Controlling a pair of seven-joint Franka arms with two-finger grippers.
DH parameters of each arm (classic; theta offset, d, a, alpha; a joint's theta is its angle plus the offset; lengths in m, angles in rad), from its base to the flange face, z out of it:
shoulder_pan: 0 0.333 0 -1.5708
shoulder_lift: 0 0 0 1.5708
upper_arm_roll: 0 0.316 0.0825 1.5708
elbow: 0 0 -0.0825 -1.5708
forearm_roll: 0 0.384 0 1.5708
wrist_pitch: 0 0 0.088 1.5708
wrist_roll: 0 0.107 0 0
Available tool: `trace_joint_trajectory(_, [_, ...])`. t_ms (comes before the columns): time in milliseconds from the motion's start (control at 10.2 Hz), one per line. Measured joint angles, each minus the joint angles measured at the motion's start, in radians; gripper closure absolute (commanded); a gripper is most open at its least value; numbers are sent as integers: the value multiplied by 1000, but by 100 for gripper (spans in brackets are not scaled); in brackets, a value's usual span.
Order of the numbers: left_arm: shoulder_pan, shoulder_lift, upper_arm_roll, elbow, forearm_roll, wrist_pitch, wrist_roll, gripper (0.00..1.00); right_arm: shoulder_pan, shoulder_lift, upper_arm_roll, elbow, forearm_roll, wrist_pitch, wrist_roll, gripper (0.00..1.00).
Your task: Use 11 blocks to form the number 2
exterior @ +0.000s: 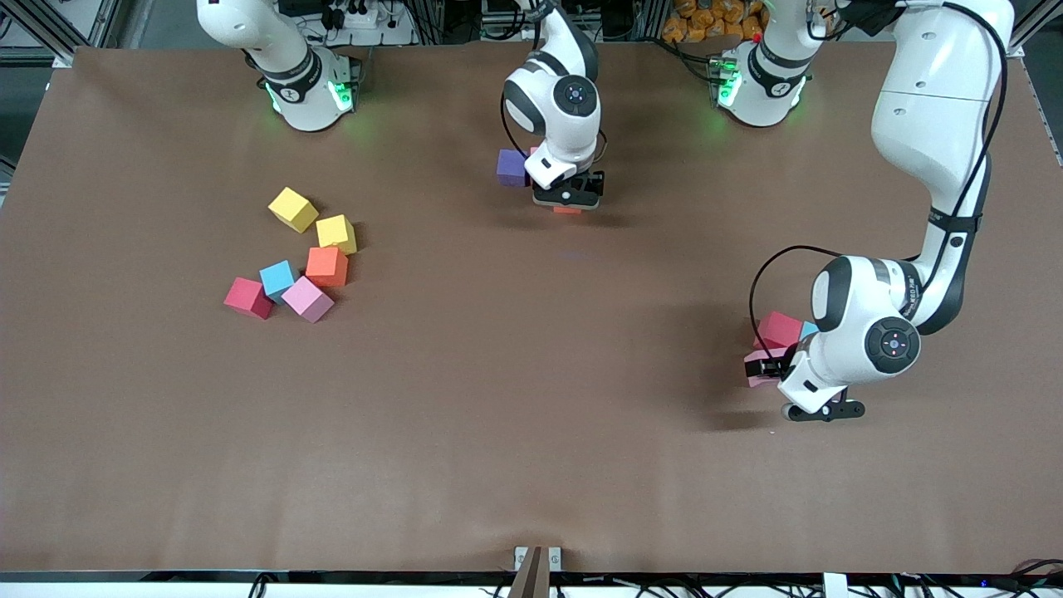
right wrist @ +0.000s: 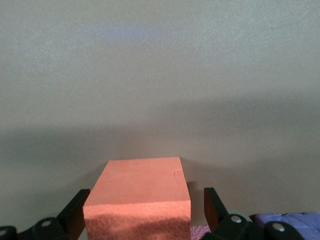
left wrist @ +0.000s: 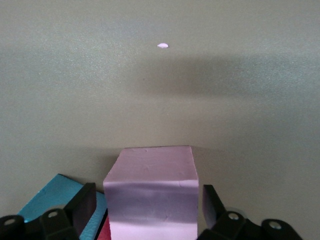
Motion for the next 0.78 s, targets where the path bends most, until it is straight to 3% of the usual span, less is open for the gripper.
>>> trace_joint_trajectory(196, [-9,0,0,0,0,0,0,37,-29,-5,-2,10,-1,3,-9,0])
trace_joint_trajectory(392, [-16,-1,1,2,0,0,-1,63,-69,-22,-9,24,-9,3,-28,0])
trace_joint_trajectory(783, [-41,-11,-1,10,0,-5,-17,63,-160,-59,-107,26,-16,-70,-346,0])
